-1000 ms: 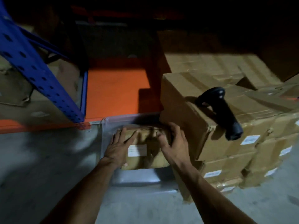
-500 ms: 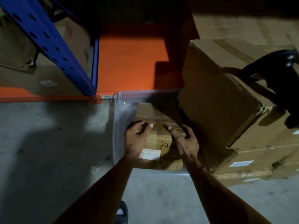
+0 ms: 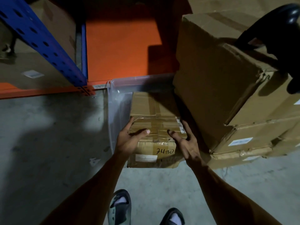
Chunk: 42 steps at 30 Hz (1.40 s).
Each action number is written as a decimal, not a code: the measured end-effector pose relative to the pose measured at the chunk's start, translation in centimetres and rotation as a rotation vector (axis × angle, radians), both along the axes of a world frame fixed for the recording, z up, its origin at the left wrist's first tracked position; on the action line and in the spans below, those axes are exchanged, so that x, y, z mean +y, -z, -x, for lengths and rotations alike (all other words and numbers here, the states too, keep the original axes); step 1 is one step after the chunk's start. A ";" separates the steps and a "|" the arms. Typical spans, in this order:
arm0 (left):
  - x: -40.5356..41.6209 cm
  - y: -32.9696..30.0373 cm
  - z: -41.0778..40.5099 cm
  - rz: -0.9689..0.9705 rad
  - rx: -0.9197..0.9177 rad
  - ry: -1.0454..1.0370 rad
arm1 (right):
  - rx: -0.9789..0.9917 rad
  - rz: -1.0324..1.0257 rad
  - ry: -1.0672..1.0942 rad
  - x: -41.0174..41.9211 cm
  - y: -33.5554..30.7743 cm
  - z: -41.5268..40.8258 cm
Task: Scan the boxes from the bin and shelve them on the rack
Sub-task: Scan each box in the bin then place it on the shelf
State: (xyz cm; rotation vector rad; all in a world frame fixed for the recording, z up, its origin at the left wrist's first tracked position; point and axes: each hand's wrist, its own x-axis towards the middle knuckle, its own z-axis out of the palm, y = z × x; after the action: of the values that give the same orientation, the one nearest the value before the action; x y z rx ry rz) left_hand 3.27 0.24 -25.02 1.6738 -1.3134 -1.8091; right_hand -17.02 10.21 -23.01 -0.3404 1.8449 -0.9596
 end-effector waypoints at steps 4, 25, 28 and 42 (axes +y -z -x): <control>0.5 -2.7 -1.2 0.033 0.015 0.019 | 0.038 -0.019 -0.021 0.8 -1.0 -0.5; 5.8 -51.2 -5.7 0.311 0.136 -0.216 | 0.163 0.413 -0.118 2.9 -50.1 -4.5; 6.3 -57.1 -4.6 0.373 0.187 -0.211 | 0.214 0.503 -0.113 4.0 -56.2 -3.2; 3.8 -80.9 1.0 0.788 0.387 -0.151 | 0.468 0.886 0.033 2.8 -79.1 1.7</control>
State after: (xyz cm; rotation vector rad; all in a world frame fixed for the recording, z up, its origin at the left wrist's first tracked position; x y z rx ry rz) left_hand 2.24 4.01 55.87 0.9157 -1.4069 -1.1941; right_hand -18.76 13.05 56.13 -1.1471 1.7149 -1.8106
